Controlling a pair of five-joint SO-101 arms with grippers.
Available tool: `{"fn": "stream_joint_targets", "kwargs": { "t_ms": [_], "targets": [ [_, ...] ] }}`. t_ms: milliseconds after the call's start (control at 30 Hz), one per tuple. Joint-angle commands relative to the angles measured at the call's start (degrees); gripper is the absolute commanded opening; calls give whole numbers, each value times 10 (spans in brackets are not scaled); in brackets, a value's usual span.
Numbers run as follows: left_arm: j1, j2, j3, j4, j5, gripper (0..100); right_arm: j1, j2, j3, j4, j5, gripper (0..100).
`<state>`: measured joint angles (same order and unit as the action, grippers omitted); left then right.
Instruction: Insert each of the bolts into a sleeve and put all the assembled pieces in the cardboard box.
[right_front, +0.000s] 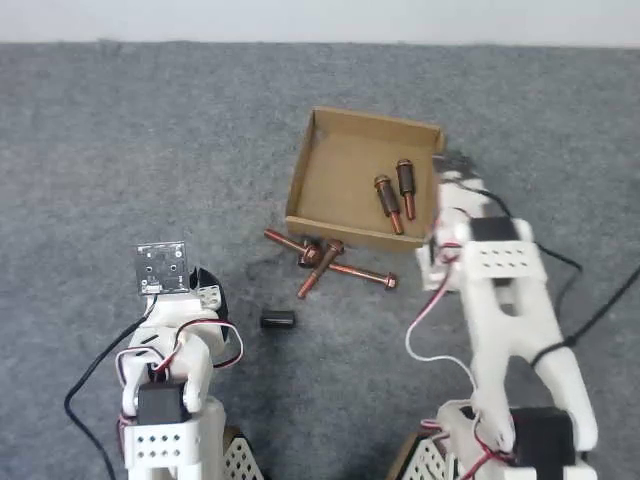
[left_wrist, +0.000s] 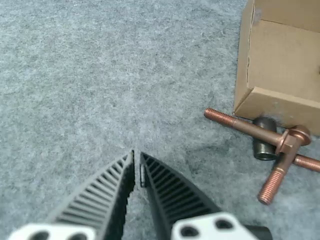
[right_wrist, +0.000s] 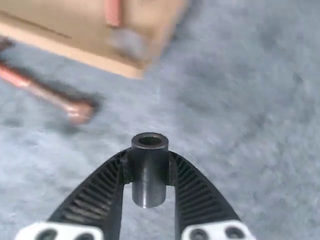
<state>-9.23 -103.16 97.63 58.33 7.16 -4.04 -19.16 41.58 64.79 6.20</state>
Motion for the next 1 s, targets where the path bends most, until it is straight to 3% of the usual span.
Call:
{"fn": "stream_joint_targets", "kwargs": {
  "t_ms": [0, 300, 533, 667, 967],
  "targets": [
    [2, -11, -10, -12, -2, 14, 58, -32, 42, -53, -7, 6],
    [3, -10, -10, -11, -1, 15, 171, -31, 113, -168, -4, 6],
    [-1, -10, -22, -11, -6, 13, 177, -30, 125, -198, -4, 6],
    [3, -8, -77, 28, -50, 13, 177, -17, 130, -219, -4, 6],
    [36, -2, -196, 76, -55, 13, 177, -15, 129, -223, -4, 6]
  ]
}}
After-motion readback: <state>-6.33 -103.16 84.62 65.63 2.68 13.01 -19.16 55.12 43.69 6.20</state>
